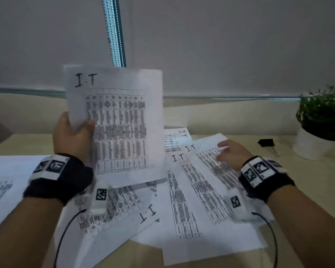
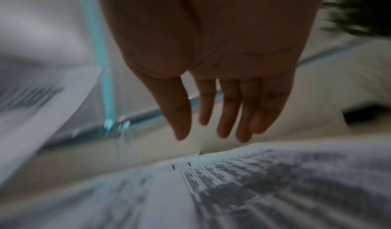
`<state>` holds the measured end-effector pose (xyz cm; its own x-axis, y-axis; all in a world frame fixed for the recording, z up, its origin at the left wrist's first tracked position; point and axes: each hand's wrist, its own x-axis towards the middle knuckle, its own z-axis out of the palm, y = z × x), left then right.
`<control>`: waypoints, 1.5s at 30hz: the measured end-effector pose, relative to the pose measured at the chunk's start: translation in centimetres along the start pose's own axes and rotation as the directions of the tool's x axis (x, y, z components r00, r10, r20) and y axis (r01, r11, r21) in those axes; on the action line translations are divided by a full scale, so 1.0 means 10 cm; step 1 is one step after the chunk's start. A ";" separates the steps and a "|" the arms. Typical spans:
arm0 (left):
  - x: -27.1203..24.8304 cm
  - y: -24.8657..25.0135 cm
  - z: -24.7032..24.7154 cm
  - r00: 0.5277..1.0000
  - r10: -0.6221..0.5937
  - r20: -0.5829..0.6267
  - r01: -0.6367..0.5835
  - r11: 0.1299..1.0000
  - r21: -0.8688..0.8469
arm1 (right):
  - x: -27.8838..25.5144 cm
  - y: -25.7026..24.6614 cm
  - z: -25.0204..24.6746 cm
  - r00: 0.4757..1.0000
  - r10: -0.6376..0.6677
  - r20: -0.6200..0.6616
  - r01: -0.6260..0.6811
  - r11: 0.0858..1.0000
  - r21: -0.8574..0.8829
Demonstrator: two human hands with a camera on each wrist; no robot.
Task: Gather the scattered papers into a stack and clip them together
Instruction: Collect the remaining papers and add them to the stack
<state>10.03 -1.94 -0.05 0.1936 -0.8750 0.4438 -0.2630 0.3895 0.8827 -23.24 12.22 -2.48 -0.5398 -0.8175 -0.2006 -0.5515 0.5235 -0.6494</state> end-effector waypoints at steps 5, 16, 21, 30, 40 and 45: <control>0.08 -0.19 -0.22 0.996 -0.084 -0.012 0.085 0.984 0.158 | 0.30 -0.28 0.21 0.937 -0.251 0.241 0.345 0.765 -0.544; 0.23 -0.33 -0.36 0.975 -0.220 0.030 0.216 0.970 0.112 | 1.04 -0.57 0.32 0.894 -0.255 0.369 0.444 0.622 -0.645; 0.21 -0.37 -0.28 0.968 -0.249 0.041 0.246 0.967 0.069 | 1.03 -0.62 0.27 0.879 -0.294 0.375 0.471 0.658 -0.588; 0.13 -0.28 -0.24 0.975 -0.220 0.014 0.219 0.973 0.076 | 0.80 -0.70 0.27 0.817 -0.421 0.394 0.575 0.550 -0.606; -0.07 0.24 0.09 0.988 -0.060 0.139 0.053 0.997 0.050 | -0.08 -1.55 -0.58 0.663 -0.681 0.309 0.713 0.451 -0.537; -0.06 0.29 0.05 0.994 -0.026 0.110 0.013 0.994 0.109 | 0.27 -1.21 -0.09 0.796 -0.419 0.437 0.598 0.435 -0.673</control>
<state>8.67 -0.48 2.14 0.0948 -0.9111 0.4012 -0.3621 0.3439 0.8664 -18.54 3.93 5.46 0.0793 -0.9748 -0.2085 -0.9908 -0.1000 0.0909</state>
